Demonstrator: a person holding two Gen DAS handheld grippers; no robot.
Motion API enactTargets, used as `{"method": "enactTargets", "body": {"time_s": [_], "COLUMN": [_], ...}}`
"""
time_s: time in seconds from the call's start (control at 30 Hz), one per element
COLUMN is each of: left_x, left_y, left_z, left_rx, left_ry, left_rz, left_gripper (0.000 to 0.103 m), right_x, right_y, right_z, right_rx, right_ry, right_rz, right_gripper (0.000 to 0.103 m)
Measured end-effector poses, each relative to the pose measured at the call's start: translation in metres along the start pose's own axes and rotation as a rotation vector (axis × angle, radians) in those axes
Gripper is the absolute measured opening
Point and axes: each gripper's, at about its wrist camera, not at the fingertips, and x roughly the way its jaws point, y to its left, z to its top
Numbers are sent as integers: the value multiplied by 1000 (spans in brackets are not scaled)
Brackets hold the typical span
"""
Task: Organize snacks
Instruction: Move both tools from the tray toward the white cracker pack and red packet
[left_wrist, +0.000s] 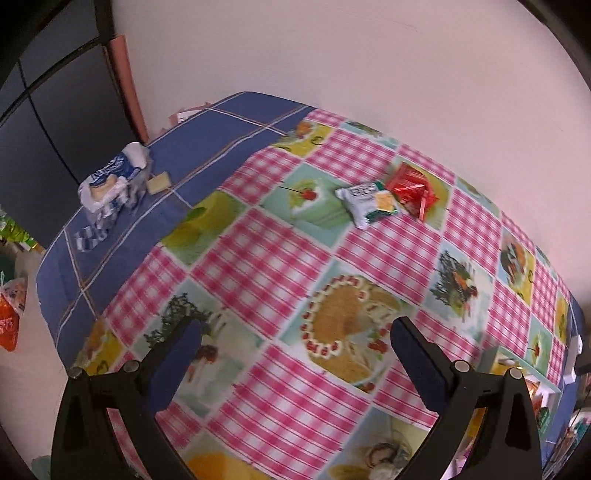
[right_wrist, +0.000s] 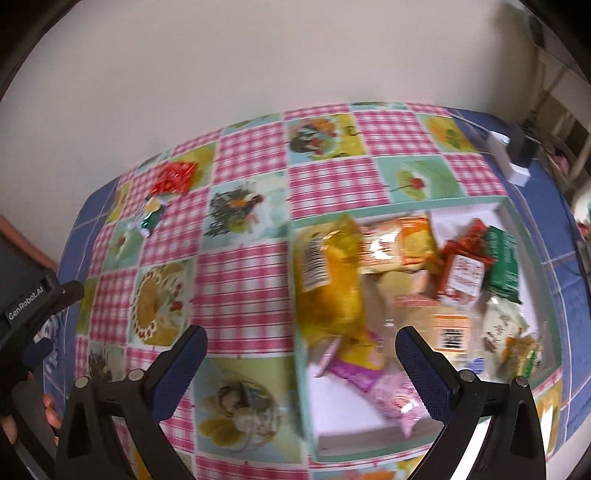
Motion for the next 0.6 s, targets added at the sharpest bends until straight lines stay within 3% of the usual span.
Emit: {"method": "enactTargets", "body": {"time_s": [0.23,0.6], "left_x": [3,20], "left_y": [27,36], "left_z": [8,11], "left_rx": [-48,-63], "left_ry": [-6,30], "left_rz": [18,-7], "left_gripper": [102,102], "right_x": [11,45], "right_y": [25,54], "right_z": [2,2], "right_rx": [-35,-104], "right_ry": [-3,3], "right_rz": [28,62], "right_gripper": [103,103]}}
